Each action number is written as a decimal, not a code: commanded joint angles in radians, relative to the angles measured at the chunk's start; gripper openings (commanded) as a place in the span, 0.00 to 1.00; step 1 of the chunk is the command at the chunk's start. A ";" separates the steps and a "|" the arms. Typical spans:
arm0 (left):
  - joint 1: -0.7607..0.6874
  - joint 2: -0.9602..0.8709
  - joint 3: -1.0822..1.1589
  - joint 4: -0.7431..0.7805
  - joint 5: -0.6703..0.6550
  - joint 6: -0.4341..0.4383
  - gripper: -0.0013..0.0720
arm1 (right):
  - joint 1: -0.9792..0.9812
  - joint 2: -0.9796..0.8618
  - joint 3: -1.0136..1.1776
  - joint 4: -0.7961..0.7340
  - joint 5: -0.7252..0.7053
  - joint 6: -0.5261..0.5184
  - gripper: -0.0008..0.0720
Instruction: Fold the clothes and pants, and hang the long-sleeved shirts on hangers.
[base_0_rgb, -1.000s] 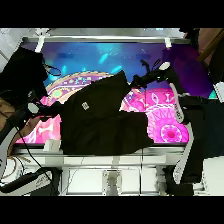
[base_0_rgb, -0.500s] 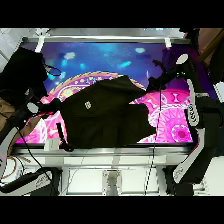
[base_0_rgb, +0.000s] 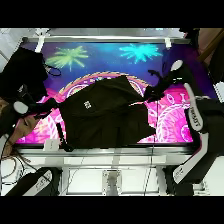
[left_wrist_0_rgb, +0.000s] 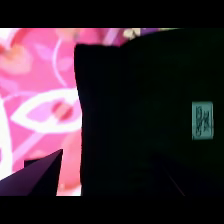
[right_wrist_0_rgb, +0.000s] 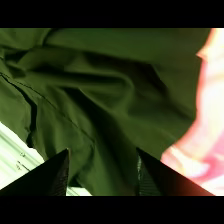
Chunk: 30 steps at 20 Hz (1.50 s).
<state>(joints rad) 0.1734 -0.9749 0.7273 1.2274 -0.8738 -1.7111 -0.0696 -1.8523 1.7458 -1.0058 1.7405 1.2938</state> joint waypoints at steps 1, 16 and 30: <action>0.007 0.190 -0.039 0.018 -0.408 0.096 0.81 | -0.093 0.130 -0.021 -0.011 0.013 -0.006 0.62; 0.007 0.644 -0.502 -0.212 -0.416 0.040 0.71 | -0.193 0.519 -0.571 -0.008 -0.117 -0.129 0.62; 0.007 0.434 -0.502 -0.271 -0.295 0.080 0.05 | -0.238 0.713 -0.829 -0.028 -0.245 -0.246 0.56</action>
<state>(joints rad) 0.1802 -0.5117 0.2256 0.9779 -1.1732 -1.6695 -0.2806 -1.2259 1.0485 -1.0210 1.5780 1.0901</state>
